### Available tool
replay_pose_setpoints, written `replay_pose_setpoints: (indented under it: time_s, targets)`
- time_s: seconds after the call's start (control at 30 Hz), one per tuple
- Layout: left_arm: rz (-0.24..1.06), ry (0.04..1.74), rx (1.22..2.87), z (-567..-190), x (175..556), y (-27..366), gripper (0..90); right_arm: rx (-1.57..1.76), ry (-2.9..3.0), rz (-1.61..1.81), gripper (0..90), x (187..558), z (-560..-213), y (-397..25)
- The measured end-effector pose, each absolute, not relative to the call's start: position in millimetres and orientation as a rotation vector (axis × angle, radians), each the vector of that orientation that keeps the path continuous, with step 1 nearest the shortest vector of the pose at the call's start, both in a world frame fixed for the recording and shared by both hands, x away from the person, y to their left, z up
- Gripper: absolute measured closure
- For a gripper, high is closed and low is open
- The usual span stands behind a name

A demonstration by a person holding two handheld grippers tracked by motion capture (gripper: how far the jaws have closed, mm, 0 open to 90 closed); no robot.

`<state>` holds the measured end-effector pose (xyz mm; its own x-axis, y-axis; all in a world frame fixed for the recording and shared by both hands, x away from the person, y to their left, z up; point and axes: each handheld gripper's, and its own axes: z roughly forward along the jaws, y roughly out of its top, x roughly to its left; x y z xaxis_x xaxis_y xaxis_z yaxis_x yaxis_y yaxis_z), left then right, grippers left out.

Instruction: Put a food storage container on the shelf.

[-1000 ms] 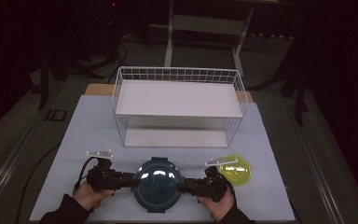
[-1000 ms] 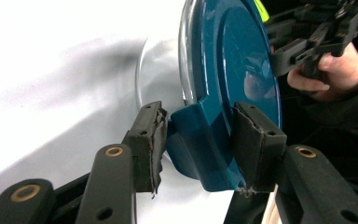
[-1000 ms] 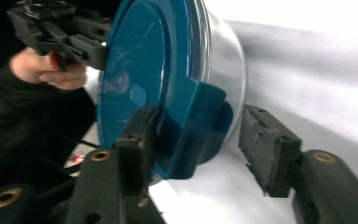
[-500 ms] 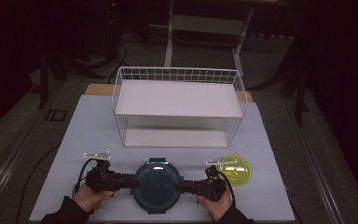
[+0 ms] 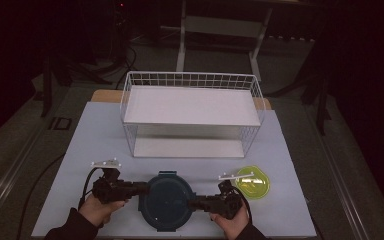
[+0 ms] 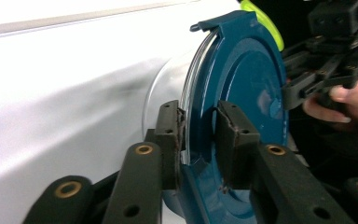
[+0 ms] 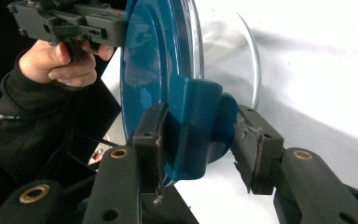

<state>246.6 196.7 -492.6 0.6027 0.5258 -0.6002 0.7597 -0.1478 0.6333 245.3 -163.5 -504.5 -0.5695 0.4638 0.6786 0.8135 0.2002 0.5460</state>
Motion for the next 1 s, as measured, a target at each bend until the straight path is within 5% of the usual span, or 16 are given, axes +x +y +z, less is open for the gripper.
replay_pose_setpoints:
  time_s: [0.23,1.0]
  targets:
    - [-0.488,1.095,1.726,-519.8,245.6,209.2,48.6,-1.182,-2.145,-1.314,56.7,245.8,-502.1,-162.0]
    - [-0.474,1.099,1.737,-512.2,233.0,202.5,56.0,-1.202,-2.090,-1.327,57.2,246.0,-504.7,-168.2]
